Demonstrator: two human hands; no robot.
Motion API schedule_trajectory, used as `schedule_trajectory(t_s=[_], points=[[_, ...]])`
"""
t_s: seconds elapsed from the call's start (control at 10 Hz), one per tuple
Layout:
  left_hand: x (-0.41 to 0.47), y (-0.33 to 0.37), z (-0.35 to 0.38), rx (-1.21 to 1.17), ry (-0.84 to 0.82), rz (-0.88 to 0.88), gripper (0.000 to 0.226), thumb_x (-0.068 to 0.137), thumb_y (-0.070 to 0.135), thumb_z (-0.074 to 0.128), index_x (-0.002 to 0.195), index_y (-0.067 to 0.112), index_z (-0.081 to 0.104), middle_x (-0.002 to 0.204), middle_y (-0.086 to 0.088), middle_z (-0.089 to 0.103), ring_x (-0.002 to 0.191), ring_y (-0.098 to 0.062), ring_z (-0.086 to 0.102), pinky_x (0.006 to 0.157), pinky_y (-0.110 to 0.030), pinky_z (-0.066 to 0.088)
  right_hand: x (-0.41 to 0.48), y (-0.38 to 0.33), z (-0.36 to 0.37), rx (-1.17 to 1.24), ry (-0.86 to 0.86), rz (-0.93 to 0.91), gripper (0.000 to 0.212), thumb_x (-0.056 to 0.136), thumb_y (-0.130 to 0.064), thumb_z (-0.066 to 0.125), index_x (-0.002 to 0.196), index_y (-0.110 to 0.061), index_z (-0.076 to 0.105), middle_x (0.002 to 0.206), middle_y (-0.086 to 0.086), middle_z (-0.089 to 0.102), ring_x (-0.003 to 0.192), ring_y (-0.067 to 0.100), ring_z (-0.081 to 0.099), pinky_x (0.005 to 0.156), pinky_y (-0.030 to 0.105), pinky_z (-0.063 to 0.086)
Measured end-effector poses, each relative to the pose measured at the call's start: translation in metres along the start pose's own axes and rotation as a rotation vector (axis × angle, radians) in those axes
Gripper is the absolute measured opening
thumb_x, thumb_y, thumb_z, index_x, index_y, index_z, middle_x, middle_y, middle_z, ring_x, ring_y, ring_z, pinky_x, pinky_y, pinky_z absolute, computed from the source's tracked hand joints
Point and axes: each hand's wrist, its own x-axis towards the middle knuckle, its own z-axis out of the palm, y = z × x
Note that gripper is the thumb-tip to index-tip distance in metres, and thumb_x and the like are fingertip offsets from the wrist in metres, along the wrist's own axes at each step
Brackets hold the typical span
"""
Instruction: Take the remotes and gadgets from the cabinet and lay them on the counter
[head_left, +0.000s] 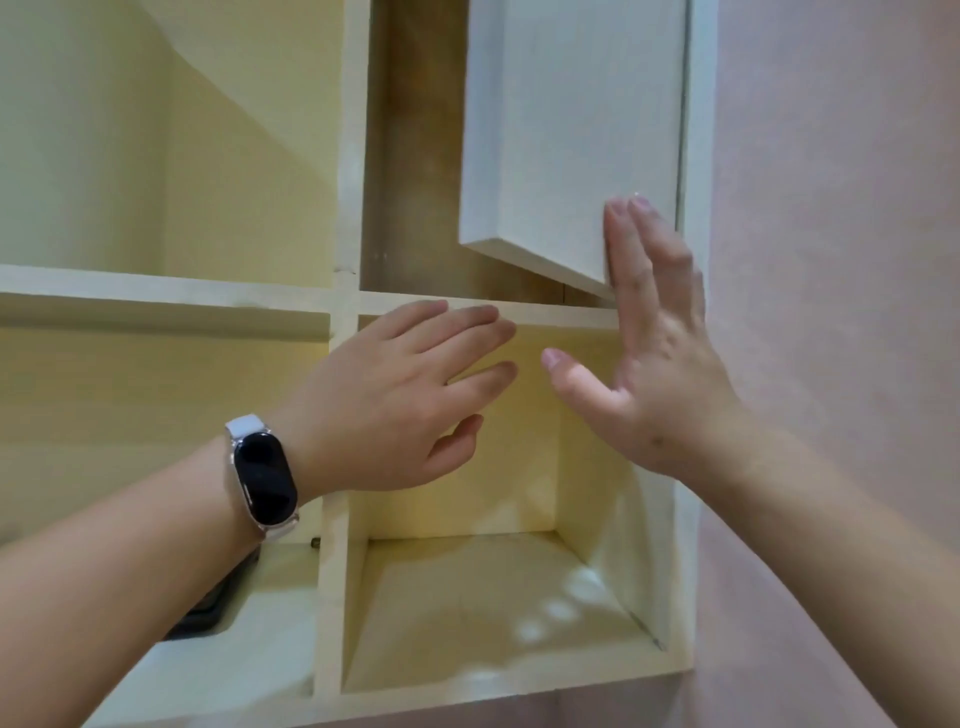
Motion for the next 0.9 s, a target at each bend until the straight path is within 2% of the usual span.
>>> schedule_trajectory(t_s=[0.1, 0.2, 0.3, 0.4, 0.5, 0.6, 0.7, 0.8, 0.9], points=[[0.0, -0.001, 0.0, -0.012, 0.006, -0.008, 0.038, 0.091, 0.03, 0.054, 0.121, 0.01, 0.065, 0.136, -0.016, 0.058, 0.13, -0.033, 0.05, 0.106, -0.048, 0.039, 0.003, -0.001, 0.005, -0.107, -0.038, 0.013, 0.09, 0.08, -0.054, 0.051, 0.152, -0.033, 0.001, 0.157, 0.002, 0.007, 0.146, 0.025, 0.012, 0.117, 0.047, 0.019], [0.0, 0.0, -0.001, -0.028, 0.031, -0.004, 0.035, 0.09, 0.029, 0.054, 0.116, 0.009, 0.067, 0.131, -0.016, 0.061, 0.127, -0.033, 0.053, 0.104, -0.048, 0.041, 0.006, -0.001, 0.008, -0.171, -0.077, 0.031, 0.093, 0.077, -0.056, 0.048, 0.152, -0.035, -0.002, 0.154, -0.007, 0.004, 0.144, 0.026, 0.011, 0.114, 0.046, 0.018], [0.001, 0.0, -0.002, -0.021, 0.04, -0.004, 0.032, 0.09, 0.027, 0.054, 0.111, 0.007, 0.068, 0.128, -0.016, 0.063, 0.125, -0.034, 0.054, 0.102, -0.048, 0.042, 0.009, -0.003, 0.011, -0.265, -0.128, 0.042, 0.094, 0.076, -0.058, 0.048, 0.152, -0.038, -0.004, 0.153, -0.007, 0.001, 0.141, 0.023, 0.006, 0.113, 0.048, 0.017], [0.001, 0.0, -0.003, 0.006, 0.037, -0.01, 0.03, 0.089, 0.027, 0.054, 0.106, 0.007, 0.068, 0.127, -0.016, 0.063, 0.124, -0.034, 0.054, 0.102, -0.048, 0.043, 0.014, -0.008, 0.017, -0.365, -0.222, 0.056, 0.094, 0.08, -0.056, 0.051, 0.151, -0.04, -0.008, 0.155, -0.006, -0.004, 0.141, 0.02, 0.001, 0.113, 0.048, 0.015], [0.002, 0.0, -0.002, -0.016, 0.051, 0.006, 0.029, 0.089, 0.026, 0.054, 0.104, 0.006, 0.069, 0.128, -0.016, 0.063, 0.127, -0.033, 0.053, 0.104, -0.048, 0.041, 0.021, -0.01, 0.02, -0.481, -0.307, 0.05, 0.091, 0.085, -0.055, 0.049, 0.151, -0.039, -0.011, 0.161, 0.002, -0.006, 0.144, 0.025, -0.002, 0.113, 0.046, 0.011], [0.002, -0.001, -0.002, -0.025, 0.053, 0.005, 0.028, 0.088, 0.024, 0.054, 0.103, 0.006, 0.07, 0.127, -0.016, 0.063, 0.127, -0.033, 0.053, 0.105, -0.048, 0.04, 0.024, -0.013, 0.016, -0.504, -0.364, 0.044, 0.09, 0.086, -0.054, 0.048, 0.151, -0.038, -0.012, 0.161, 0.003, -0.007, 0.145, 0.027, -0.001, 0.113, 0.045, 0.013], [0.001, 0.0, -0.005, -0.021, 0.025, -0.001, 0.028, 0.087, 0.024, 0.054, 0.103, 0.007, 0.069, 0.126, -0.016, 0.064, 0.128, -0.033, 0.052, 0.105, -0.047, 0.04, 0.028, -0.017, 0.004, -0.455, -0.435, 0.046, 0.088, 0.086, -0.051, 0.05, 0.151, -0.04, -0.009, 0.161, 0.0, -0.007, 0.146, 0.025, -0.001, 0.115, 0.044, 0.013], [0.002, 0.006, -0.015, -0.053, -0.038, -0.041, 0.028, 0.084, 0.024, 0.057, 0.104, 0.008, 0.068, 0.125, -0.016, 0.063, 0.128, -0.033, 0.052, 0.105, -0.046, 0.038, 0.029, -0.021, -0.017, -0.291, -0.499, 0.115, 0.079, 0.087, -0.047, 0.051, 0.151, -0.043, 0.005, 0.162, -0.006, -0.003, 0.148, 0.02, 0.0, 0.117, 0.042, 0.01], [0.001, 0.017, -0.024, -0.055, -0.028, -0.106, 0.03, 0.083, 0.025, 0.058, 0.106, 0.009, 0.068, 0.126, -0.015, 0.063, 0.123, -0.035, 0.055, 0.103, -0.047, 0.04, 0.009, -0.018, -0.029, -0.25, -0.446, 0.104, 0.068, 0.09, -0.047, 0.05, 0.15, -0.039, 0.02, 0.161, -0.005, 0.013, 0.146, 0.02, 0.011, 0.116, 0.041, 0.013]])
